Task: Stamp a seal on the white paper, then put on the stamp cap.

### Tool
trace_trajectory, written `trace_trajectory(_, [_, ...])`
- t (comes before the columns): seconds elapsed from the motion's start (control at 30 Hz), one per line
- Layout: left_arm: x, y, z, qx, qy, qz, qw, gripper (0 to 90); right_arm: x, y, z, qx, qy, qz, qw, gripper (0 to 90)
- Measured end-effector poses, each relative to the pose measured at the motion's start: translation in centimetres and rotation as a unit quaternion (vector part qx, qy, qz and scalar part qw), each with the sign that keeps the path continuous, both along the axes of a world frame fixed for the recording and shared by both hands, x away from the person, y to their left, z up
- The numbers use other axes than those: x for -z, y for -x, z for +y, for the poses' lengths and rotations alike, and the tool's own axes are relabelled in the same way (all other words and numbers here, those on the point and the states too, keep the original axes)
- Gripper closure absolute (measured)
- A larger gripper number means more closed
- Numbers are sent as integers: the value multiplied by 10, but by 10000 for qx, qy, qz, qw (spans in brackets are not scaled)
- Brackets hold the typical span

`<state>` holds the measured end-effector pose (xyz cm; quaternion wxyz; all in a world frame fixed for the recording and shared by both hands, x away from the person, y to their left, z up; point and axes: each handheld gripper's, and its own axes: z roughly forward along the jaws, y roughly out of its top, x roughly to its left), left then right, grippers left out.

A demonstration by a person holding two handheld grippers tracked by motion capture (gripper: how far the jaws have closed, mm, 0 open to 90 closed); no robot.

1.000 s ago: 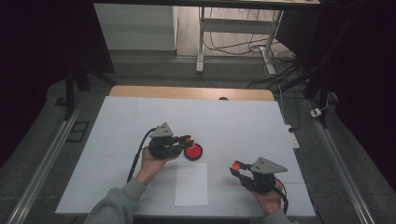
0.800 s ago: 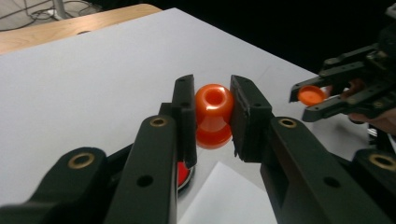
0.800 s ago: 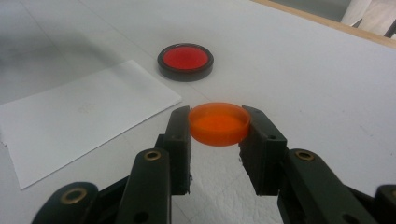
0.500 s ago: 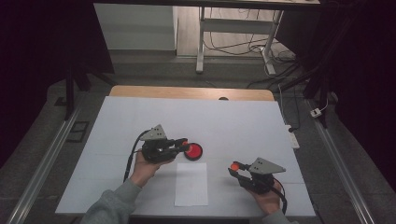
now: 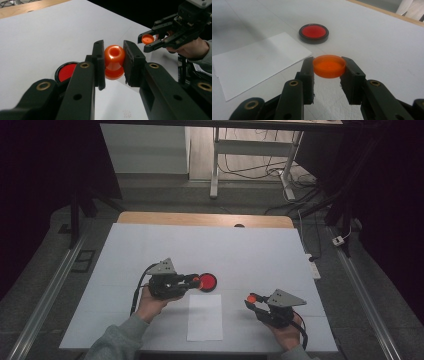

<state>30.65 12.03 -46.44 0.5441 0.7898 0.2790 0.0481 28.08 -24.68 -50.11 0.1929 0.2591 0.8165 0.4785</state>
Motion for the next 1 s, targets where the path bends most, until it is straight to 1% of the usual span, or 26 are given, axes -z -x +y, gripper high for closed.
trace_trajectory(0.13, [1, 0, 0, 23, -25, 30, 10000, 725, 0, 0, 0, 3, -33, 2, 10000, 644])
trace_trajectory(0.23, [3, 0, -1, 58, -16, 89, 9999, 725, 1, -1, 0, 6, -33, 14, 10000, 644])
trace_trajectory(0.33, [5, 1, -3, 91, -57, 110, 9999, 725, 1, -1, 0, -4, -16, 18, 10000, 644])
trace_trajectory(0.53, [6, 3, -5, 125, -100, 109, 9998, 725, 1, -1, 0, -15, 11, 19, 10000, 643])
trace_trajectory(0.8, [6, 4, -7, 160, -84, 127, 9998, 725, 1, -1, 0, -10, -15, 17, 10000, 643])
trace_trajectory(1.0, [8, 5, -9, 194, -125, 148, 9996, 725, 2, -1, 1, -5, 21, 46, 10000, 643])
